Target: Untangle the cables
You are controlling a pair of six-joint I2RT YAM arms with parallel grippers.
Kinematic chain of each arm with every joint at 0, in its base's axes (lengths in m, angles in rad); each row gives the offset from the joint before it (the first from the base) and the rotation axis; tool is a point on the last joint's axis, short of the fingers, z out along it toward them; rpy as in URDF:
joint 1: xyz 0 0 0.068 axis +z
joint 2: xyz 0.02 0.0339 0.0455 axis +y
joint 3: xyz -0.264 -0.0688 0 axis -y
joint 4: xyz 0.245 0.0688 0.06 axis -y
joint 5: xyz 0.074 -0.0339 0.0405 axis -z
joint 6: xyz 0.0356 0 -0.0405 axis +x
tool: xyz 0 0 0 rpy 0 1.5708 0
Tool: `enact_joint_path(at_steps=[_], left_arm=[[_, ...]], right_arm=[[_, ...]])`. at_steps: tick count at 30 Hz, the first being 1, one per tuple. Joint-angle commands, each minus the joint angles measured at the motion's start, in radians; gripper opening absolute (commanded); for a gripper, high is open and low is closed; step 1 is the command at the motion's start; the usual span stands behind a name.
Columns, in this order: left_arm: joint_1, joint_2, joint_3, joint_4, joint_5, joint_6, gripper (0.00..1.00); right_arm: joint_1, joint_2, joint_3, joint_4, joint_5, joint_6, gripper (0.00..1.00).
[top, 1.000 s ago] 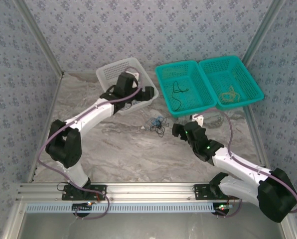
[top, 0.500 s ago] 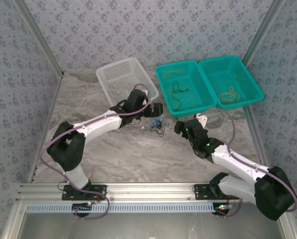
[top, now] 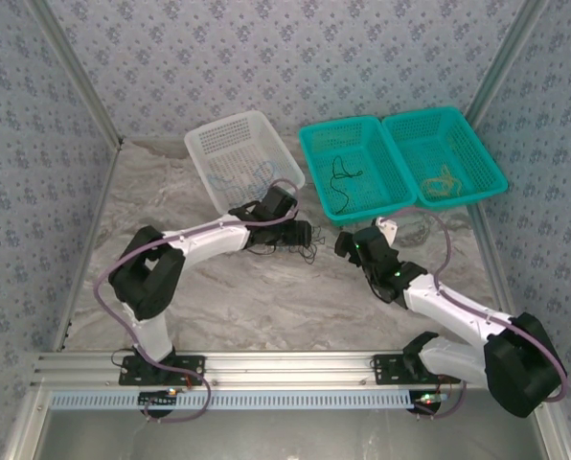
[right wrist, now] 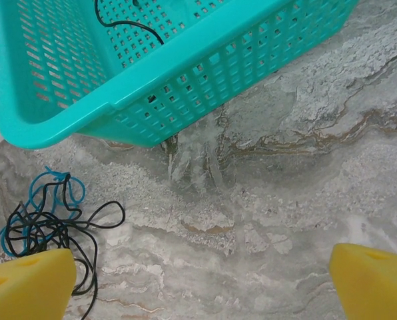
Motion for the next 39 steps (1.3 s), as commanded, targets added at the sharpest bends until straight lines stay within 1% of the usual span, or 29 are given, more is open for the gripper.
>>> enact_joint_path(at_steps=[1, 4, 9, 12, 15, 21, 24, 28, 31, 35, 36, 39], left_arm=[[-0.015, 0.021, 0.036, -0.047, -0.007, 0.015, 0.62], [-0.023, 0.018, 0.033, -0.028, 0.007, 0.043, 0.55], [-0.031, 0.027, 0.062, -0.048, -0.010, 0.060, 0.56], [-0.043, 0.050, 0.098, -0.073, -0.039, 0.071, 0.56], [-0.059, 0.082, 0.144, -0.105, -0.068, 0.090, 0.53], [-0.079, 0.128, 0.206, -0.132, -0.131, 0.108, 0.50], [-0.087, 0.160, 0.247, -0.161, -0.162, 0.124, 0.47], [-0.092, 0.200, 0.300, -0.208, -0.210, 0.126, 0.41], [-0.093, 0.224, 0.323, -0.236, -0.225, 0.123, 0.39], [-0.097, 0.217, 0.320, -0.235, -0.215, 0.123, 0.26], [-0.099, 0.211, 0.318, -0.228, -0.205, 0.128, 0.24], [-0.112, 0.193, 0.315, -0.213, -0.158, 0.153, 0.12]], right_arm=[[-0.006, 0.010, 0.030, -0.026, -0.007, 0.028, 0.99], [-0.008, 0.019, 0.036, -0.032, -0.012, 0.023, 1.00], [-0.011, 0.038, 0.048, -0.042, -0.017, 0.025, 1.00], [-0.012, 0.050, 0.054, -0.042, -0.022, 0.030, 1.00], [-0.012, 0.058, 0.060, -0.045, -0.027, 0.031, 1.00], [-0.014, 0.064, 0.070, -0.057, -0.030, 0.031, 1.00], [-0.014, 0.064, 0.072, -0.063, -0.032, 0.031, 1.00], [-0.014, 0.064, 0.075, -0.073, -0.032, 0.032, 1.00], [-0.015, 0.063, 0.077, -0.077, -0.033, 0.031, 1.00], [-0.015, 0.060, 0.077, -0.066, -0.049, 0.009, 1.00], [-0.016, 0.057, 0.076, -0.054, -0.063, -0.012, 1.00], [-0.014, 0.048, 0.069, -0.023, -0.124, -0.108, 1.00]])
